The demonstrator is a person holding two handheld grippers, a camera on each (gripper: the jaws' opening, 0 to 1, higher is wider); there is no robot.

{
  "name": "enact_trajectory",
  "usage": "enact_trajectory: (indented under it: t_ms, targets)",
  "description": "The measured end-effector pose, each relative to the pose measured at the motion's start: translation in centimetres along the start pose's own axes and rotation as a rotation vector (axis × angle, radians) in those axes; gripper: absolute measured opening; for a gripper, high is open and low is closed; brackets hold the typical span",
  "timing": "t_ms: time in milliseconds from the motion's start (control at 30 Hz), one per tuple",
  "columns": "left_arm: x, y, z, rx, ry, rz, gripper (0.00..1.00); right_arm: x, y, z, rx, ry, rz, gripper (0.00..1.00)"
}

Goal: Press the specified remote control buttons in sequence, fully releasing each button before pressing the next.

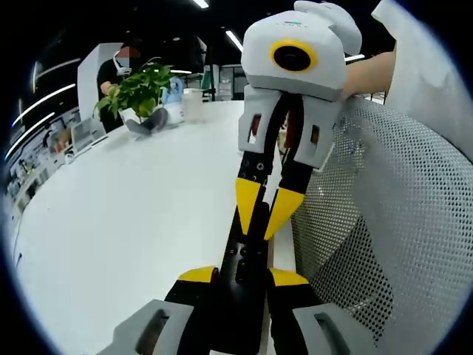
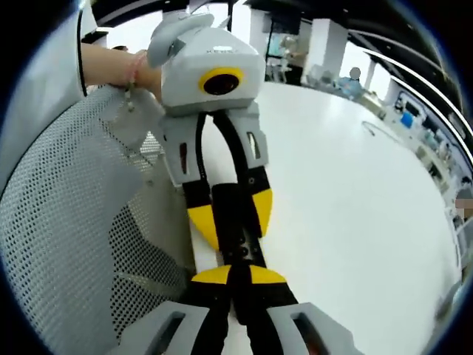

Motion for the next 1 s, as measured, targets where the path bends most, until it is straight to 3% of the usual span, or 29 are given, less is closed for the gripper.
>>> enact_trajectory:
  t_ms: [700, 1000]
  targets:
    - [0.0, 0.0, 0.0, 0.004, -0.001, -0.004, 0.26, -0.4, -0.4, -0.2, -0.009, -0.027, -0.056, 0.18]
    - [0.1, -0.1, 0.0, 0.003, -0.006, -0.004, 0.26, -1.4, -0.6, -0.1, 0.012, 0.008, -0.066, 0.22]
Point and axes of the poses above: the point that each gripper's makers call its tool centre point, and the gripper's own axes: x roughly backward along the fingers, y roughly to its left, z roughly out of its underside, the point moved 6 cm from there along x, roughly backward along the fingers, and after that the axes turned 2 degrees about -z, right-handed, at the moved point
